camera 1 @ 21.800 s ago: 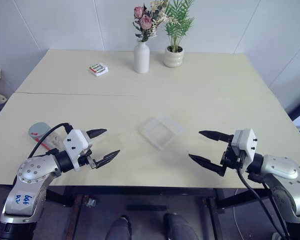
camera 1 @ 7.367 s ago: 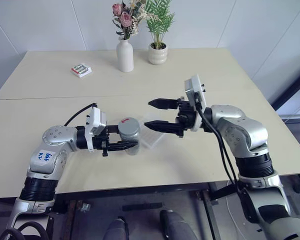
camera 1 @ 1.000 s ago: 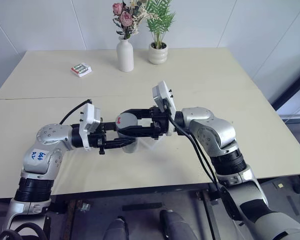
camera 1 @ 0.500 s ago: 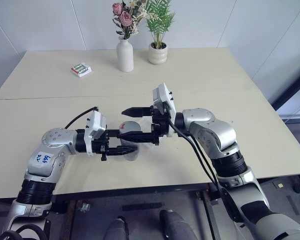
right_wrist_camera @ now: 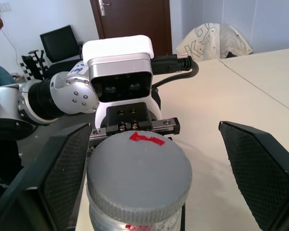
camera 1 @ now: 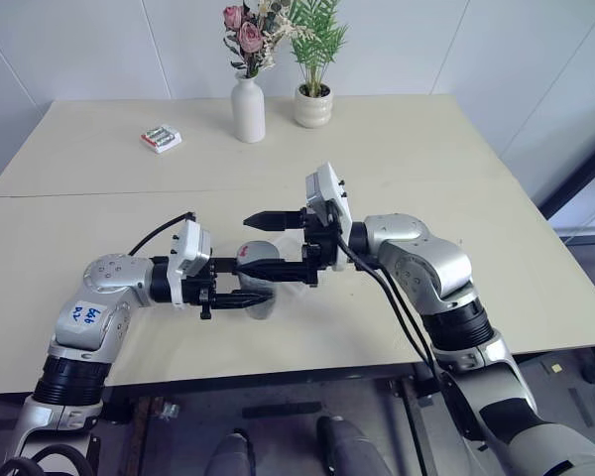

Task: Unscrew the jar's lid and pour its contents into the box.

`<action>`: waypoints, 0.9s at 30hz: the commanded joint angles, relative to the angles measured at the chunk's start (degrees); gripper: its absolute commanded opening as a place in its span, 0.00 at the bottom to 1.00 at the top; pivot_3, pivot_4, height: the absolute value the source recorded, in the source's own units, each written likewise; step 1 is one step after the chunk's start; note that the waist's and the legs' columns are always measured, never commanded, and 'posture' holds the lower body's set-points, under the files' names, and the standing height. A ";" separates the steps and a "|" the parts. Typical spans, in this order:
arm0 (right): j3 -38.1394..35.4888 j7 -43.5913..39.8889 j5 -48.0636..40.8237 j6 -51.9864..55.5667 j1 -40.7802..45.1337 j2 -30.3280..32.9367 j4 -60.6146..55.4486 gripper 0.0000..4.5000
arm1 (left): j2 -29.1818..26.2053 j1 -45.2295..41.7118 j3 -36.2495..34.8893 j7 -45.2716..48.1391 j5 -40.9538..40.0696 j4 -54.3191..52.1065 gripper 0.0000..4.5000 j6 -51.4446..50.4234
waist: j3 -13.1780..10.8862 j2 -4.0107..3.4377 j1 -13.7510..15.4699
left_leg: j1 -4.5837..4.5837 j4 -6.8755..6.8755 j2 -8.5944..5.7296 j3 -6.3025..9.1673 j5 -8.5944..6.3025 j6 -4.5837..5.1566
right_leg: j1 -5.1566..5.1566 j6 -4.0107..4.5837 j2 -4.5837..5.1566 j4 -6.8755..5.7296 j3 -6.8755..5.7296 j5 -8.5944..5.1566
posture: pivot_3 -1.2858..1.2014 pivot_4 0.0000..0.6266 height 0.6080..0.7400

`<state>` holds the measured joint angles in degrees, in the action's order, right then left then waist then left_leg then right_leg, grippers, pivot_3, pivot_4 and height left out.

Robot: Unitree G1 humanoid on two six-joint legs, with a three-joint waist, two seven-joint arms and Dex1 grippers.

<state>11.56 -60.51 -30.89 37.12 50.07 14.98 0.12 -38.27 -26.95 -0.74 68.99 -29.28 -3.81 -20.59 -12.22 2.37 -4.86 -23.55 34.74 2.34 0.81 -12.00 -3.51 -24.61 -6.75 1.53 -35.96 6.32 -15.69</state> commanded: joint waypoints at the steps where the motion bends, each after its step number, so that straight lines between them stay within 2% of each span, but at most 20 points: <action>1: -1.57 0.47 -2.25 3.42 0.83 0.79 -2.49 0.99 | -0.30 -0.48 -0.77 0.37 -0.49 -1.43 0.45 0.84 | 0.00 0.00 0.01 | 0.00 0.00 0.00 0.00 0.00 0.00 | 0.00 0.00 0.00 0.00 0.00 0.00 | 0.52 0.24 1.00; 15: -1.41 0.88 -2.65 5.27 0.82 0.71 -2.60 0.99 | -0.33 -0.56 -0.82 0.44 -0.38 -1.16 0.45 1.10 | 0.00 0.00 -0.01 | 0.00 0.00 0.00 0.00 0.00 0.00 | 0.00 0.01 0.00 0.01 0.00 0.00 | 0.52 0.24 1.00; 18: -1.43 0.73 -3.09 5.41 0.75 0.54 -2.83 0.87 | -0.38 -0.50 -0.89 0.43 -0.44 -1.28 0.45 1.02 | 0.00 0.00 -0.01 | 0.00 0.00 0.00 0.00 0.00 0.00 | 0.00 0.01 0.00 0.00 0.00 0.00 | 0.52 0.24 1.00; 21: -1.31 0.95 -3.32 5.46 0.74 0.54 -2.97 0.66 | -0.39 -0.48 -0.90 0.46 -0.41 -1.30 0.45 1.01 | 0.00 0.00 -0.01 | 0.00 0.00 0.00 0.00 0.00 0.00 | 0.00 0.01 0.00 0.00 0.00 0.00 | 0.52 0.24 1.00; 27: -2.03 1.10 -4.81 6.52 0.94 0.33 -3.36 0.66 | -0.40 -0.40 -0.93 0.34 -0.41 -1.49 0.45 0.86 | 0.00 0.00 0.00 | 0.00 0.00 0.00 0.00 0.00 0.00 | 0.00 0.01 0.00 0.00 0.00 0.00 | 0.52 0.24 1.00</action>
<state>11.05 -59.31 -34.12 43.60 50.11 15.58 -0.91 -38.27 -26.95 -0.76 68.99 -29.10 -3.75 -20.51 -12.22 2.37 -4.86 -23.55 34.74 2.34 0.81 -12.00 -3.51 -24.61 -6.75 1.53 -35.96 6.32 -15.69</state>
